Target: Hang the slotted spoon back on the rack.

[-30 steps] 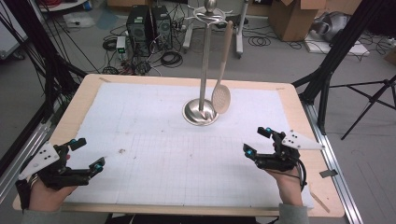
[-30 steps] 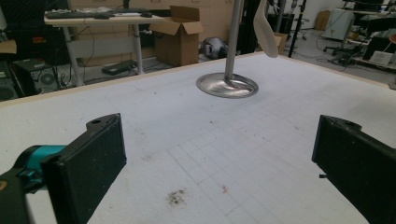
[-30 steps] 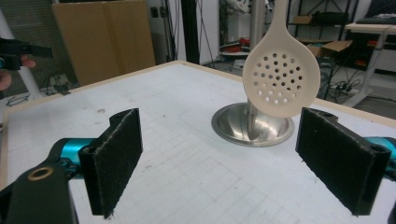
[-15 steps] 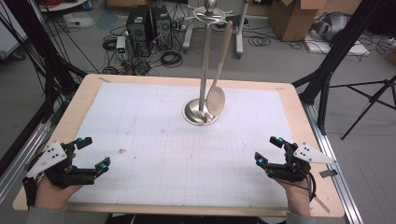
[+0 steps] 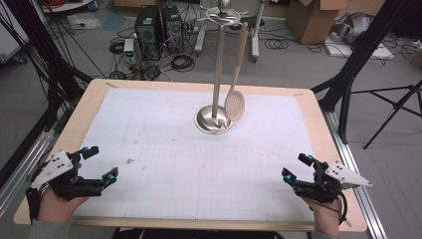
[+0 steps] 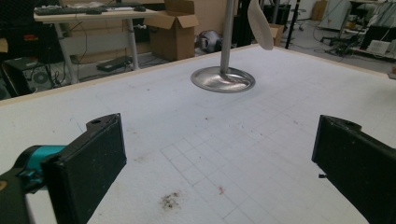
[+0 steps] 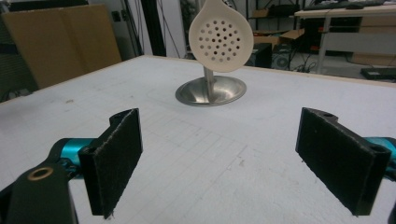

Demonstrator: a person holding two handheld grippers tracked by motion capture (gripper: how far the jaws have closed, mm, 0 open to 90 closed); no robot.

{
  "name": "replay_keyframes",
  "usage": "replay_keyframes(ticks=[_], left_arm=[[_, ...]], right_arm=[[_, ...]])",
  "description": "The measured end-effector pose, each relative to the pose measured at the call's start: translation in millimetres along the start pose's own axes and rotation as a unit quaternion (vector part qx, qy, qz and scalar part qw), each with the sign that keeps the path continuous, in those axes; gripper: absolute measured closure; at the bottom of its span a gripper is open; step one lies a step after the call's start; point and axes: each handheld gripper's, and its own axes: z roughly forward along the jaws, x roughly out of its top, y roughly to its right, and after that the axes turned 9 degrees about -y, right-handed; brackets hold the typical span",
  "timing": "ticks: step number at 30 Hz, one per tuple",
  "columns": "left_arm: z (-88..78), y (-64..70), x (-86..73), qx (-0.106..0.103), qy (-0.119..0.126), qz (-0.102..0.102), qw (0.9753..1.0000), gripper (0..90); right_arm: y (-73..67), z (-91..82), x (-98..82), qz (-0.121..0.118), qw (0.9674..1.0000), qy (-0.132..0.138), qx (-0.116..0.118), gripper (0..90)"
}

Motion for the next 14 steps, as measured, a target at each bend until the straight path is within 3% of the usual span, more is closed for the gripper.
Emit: replay_keyframes(ticks=[14], left_arm=[[-6.4, -13.5, -4.1, 0.034, 0.008, -0.016, 0.9993, 3.1]], right_arm=[[0.8, -32.5, -2.3, 0.029, 0.9973, 0.042, -0.054, 13.1]])
